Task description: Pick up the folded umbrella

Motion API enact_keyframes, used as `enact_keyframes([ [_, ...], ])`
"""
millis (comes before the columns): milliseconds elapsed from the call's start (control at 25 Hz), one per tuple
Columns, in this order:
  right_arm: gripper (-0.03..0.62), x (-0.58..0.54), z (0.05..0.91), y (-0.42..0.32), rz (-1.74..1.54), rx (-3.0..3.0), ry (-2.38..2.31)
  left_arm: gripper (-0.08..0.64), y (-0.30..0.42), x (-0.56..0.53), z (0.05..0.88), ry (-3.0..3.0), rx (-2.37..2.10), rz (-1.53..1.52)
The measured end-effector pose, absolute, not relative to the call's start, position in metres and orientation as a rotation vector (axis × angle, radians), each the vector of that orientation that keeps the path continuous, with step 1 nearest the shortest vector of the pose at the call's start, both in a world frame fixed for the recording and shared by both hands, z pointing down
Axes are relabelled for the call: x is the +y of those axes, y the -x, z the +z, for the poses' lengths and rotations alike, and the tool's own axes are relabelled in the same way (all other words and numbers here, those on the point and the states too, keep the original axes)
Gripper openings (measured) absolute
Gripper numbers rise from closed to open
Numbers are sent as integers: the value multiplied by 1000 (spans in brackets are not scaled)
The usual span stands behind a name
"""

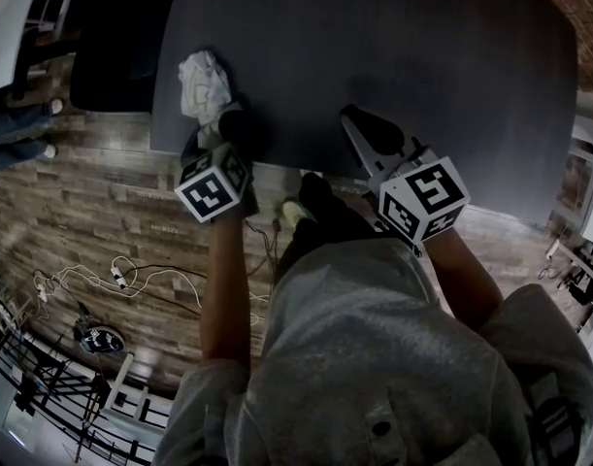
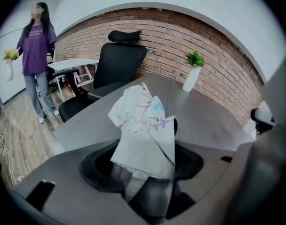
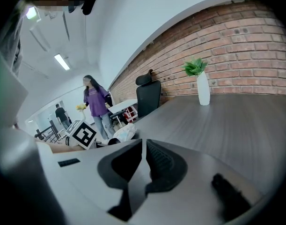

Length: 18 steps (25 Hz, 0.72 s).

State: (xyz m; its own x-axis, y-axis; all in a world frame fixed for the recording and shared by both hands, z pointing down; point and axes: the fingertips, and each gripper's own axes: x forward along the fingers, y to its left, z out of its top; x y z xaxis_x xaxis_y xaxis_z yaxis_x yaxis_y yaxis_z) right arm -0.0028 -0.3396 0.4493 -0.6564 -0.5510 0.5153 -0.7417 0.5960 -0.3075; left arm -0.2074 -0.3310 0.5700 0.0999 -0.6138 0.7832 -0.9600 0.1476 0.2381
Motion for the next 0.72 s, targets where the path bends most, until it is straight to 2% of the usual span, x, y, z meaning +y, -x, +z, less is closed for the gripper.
enact_keyframes([
  [320,41,-326,420,1,667,-2484,-1061,278,204,-313,541,-1598,-1622,491],
  [720,41,-238,392,7,565,-2570,-1044,278,202,-230,475,-1693,-1699,378],
])
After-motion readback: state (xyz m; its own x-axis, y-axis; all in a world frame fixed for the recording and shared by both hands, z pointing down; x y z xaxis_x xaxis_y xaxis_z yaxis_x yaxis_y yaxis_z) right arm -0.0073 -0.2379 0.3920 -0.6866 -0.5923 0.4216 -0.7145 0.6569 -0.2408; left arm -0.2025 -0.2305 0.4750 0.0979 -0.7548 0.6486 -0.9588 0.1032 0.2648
